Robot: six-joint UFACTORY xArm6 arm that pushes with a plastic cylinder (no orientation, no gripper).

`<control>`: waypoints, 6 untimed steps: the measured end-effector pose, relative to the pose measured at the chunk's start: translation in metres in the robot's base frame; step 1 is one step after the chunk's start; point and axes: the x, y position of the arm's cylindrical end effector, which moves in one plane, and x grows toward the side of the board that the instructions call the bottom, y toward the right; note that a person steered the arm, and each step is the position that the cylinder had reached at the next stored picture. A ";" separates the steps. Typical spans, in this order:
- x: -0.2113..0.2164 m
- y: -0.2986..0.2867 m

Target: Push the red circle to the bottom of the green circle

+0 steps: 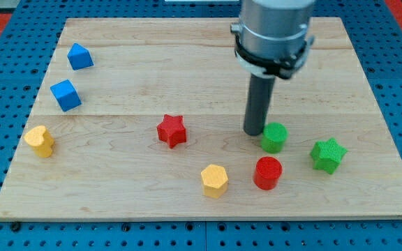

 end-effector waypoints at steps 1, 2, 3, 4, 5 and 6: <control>0.025 0.049; 0.008 -0.009; 0.024 -0.103; 0.044 -0.158; 0.098 -0.107; 0.075 0.006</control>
